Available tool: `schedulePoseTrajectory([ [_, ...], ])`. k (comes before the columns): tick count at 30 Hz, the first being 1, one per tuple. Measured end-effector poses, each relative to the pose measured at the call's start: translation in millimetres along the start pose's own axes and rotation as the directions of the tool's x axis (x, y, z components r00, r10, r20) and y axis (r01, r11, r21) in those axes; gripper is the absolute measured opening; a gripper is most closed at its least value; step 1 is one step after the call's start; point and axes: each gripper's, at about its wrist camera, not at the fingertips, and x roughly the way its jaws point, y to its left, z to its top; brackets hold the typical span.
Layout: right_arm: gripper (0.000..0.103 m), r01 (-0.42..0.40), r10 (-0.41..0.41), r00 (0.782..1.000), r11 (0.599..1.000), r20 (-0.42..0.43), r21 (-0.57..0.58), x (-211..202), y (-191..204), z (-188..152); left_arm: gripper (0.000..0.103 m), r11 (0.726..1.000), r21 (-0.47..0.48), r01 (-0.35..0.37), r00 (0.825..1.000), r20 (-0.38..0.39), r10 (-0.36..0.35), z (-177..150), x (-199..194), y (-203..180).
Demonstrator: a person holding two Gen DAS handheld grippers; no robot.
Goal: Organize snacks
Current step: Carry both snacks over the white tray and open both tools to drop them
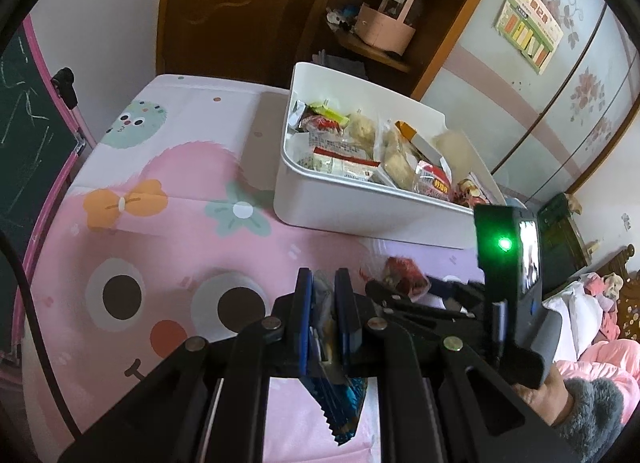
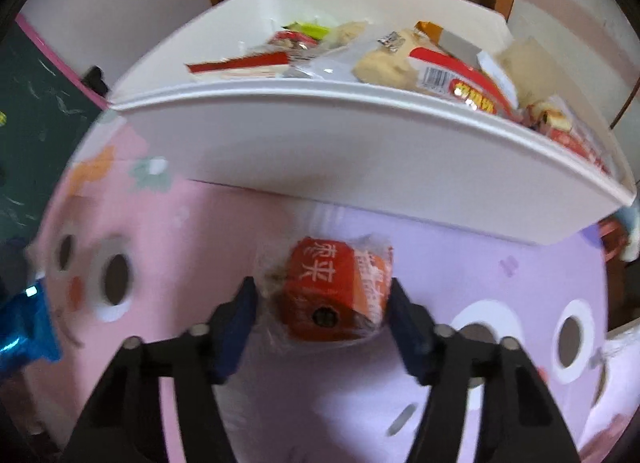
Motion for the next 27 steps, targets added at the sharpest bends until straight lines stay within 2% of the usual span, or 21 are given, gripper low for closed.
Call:
schedulePoseTrajectory([
  [7,0.056,-0.096,0.096,0.995,0.994,0.005,0.056,-20.3,-17.3,-14.4,0.009,1.0,0.015,0.005,1.0,0.006,-0.005,3.6,-12.0,-6.1],
  [10,0.057,-0.118,0.116,0.992,0.991,0.044,0.058,-41.5,-22.3,-15.5,0.009,0.999,0.023,0.023,1.0,0.003,-0.023,11.6,-18.1,-11.1],
  [12,0.057,-0.137,0.131,0.987,0.989,0.093,0.063,-69.8,-27.7,-12.5,0.009,0.998,0.038,0.04,0.999,0.006,-0.04,25.3,-25.6,-18.6],
  [16,0.057,-0.154,0.136,0.97,0.985,0.2,0.078,-123.7,-45.7,8.9,0.009,0.993,0.109,0.051,0.995,0.084,-0.06,64.0,-56.5,-45.7],
  [19,0.057,-0.152,0.12,0.944,0.985,0.308,0.083,-174.3,-56.5,32.5,0.009,0.985,0.164,0.044,0.986,0.154,-0.07,92.5,-81.1,-69.3],
  [22,0.057,-0.131,0.085,0.907,0.988,0.412,0.085,-223.7,-64.9,59.5,0.009,0.975,0.215,0.046,0.975,0.201,-0.091,125.3,-102.3,-94.8],
  [23,0.058,-0.113,0.063,0.889,0.99,0.454,0.085,-243.8,-67.7,68.7,0.009,0.973,0.226,0.043,0.973,0.211,-0.092,135.0,-106.1,-102.0],
  [25,0.058,-0.076,0.023,0.863,0.994,0.504,0.085,-266.3,-69.4,83.5,0.009,0.967,0.252,0.038,0.969,0.227,-0.097,152.0,-110.7,-115.4],
  [27,0.058,-0.06,0.002,0.848,0.994,0.53,0.091,-280.1,-72.5,94.2,0.009,0.961,0.276,0.018,0.967,0.24,-0.087,167.5,-110.9,-129.7],
])
